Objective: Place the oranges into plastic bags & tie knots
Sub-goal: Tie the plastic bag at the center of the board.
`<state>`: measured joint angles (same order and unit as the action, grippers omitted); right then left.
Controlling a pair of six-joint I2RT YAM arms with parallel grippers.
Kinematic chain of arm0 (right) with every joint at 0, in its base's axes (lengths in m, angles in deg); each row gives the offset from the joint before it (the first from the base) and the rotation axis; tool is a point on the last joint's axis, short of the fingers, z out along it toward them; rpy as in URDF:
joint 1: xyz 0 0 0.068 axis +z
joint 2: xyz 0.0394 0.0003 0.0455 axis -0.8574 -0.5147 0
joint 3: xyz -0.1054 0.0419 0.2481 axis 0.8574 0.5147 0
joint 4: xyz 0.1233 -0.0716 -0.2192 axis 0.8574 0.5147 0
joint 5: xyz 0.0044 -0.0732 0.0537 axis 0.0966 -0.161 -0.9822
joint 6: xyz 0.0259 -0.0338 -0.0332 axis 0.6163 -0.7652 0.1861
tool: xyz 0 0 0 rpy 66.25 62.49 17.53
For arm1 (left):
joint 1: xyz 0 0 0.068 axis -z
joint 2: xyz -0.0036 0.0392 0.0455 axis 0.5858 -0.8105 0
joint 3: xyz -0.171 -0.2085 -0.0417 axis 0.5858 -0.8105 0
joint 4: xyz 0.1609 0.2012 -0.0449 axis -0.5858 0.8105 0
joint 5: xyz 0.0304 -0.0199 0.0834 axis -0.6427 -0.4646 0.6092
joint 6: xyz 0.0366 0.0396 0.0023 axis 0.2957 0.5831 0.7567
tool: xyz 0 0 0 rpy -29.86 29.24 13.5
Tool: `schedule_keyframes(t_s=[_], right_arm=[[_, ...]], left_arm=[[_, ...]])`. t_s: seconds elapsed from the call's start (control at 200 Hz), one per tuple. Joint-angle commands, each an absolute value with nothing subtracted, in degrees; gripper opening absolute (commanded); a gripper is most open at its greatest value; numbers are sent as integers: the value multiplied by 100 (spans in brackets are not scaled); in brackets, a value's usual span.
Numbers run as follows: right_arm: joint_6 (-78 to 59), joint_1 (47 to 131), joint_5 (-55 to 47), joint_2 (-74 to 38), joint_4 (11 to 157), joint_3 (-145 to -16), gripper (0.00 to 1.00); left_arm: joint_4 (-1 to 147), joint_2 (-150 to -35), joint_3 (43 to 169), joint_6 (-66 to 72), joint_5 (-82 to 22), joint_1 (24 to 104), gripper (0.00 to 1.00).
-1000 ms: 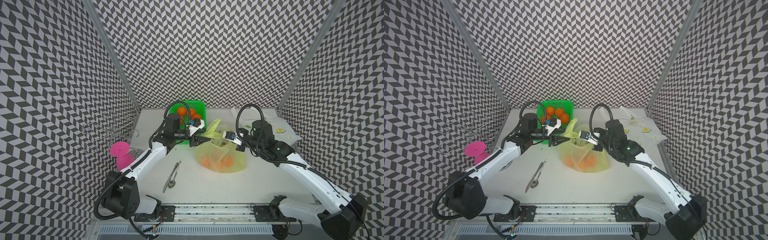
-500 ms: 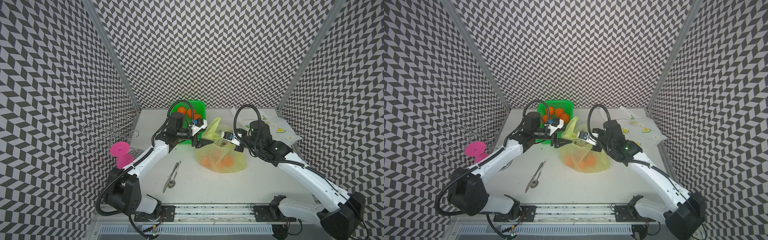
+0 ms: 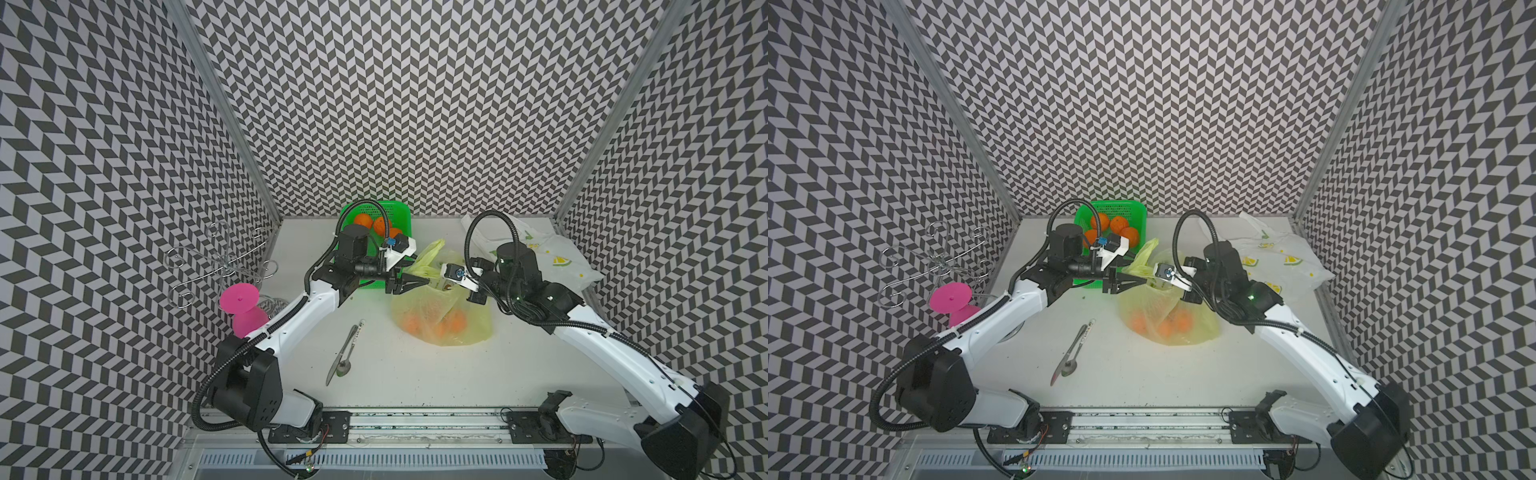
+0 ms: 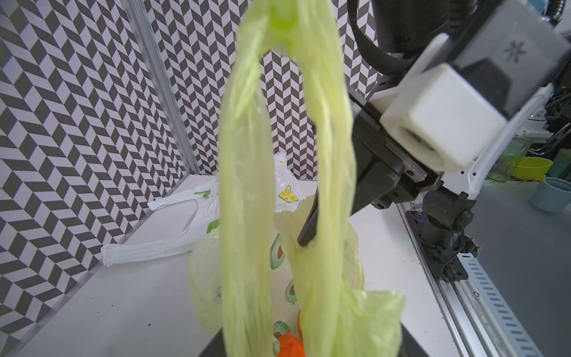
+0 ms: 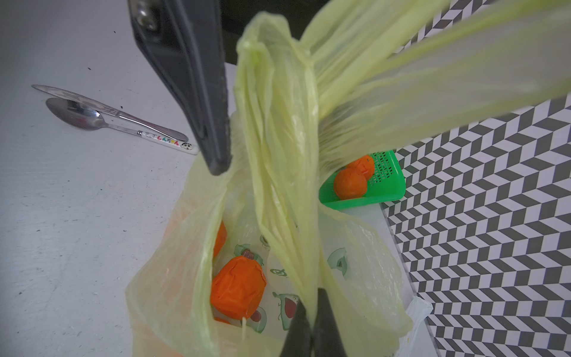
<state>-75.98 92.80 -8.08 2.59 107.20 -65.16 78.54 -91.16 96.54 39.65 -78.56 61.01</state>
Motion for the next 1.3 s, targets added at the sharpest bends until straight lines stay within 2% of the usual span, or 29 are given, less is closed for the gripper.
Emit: schedule_keyframes(t_s=[0.0, 0.095, 0.3, 0.471, 0.701, 0.841, 0.901, 1.031, 1.131, 1.242, 1.292], right_arm=[[-7607, 9347, -738, 237, 10558, -6541, 0], [-7601, 9349, -721, 219, 10557, -6536, 0], [-7582, 9384, -721, 189, 10557, -6557, 0], [-7566, 9446, -687, 131, 10566, -6593, 0], [-7447, 9462, -664, 117, 10468, -6646, 0], [-7355, 9461, -424, 266, 10263, -6555, 0], [-7288, 9460, -249, 368, 10073, -6437, 7], [-7313, 9455, -270, 648, 9495, -5881, 37], [-7342, 9470, -388, 689, 9171, -5620, 52], [-7287, 9471, -360, 611, 8885, -5576, 59], [-7234, 9470, -360, 579, 8709, -5543, 65]], left_arm=[[7635, -9134, 9655, 3746, -7998, 6144, 58], [7620, -9182, 9660, 3690, -7991, 6165, 57], [7525, -9216, 9647, 3592, -7901, 6205, 63], [7485, -9239, 9647, 3544, -7882, 6226, 58], [7479, -9227, 9638, 3522, -7879, 6219, 41], [7407, -9218, 9627, 3355, -7785, 6175, 19], [7252, -9194, 9575, 3096, -7694, 6166, 12], [6767, -9119, 9400, 2399, -7652, 6152, 0], [6462, -9108, 9306, 1894, -7758, 6161, 0], [6353, -9079, 9261, 1698, -7835, 6161, 0], [6314, -9078, 9251, 1660, -7879, 6173, 0]])
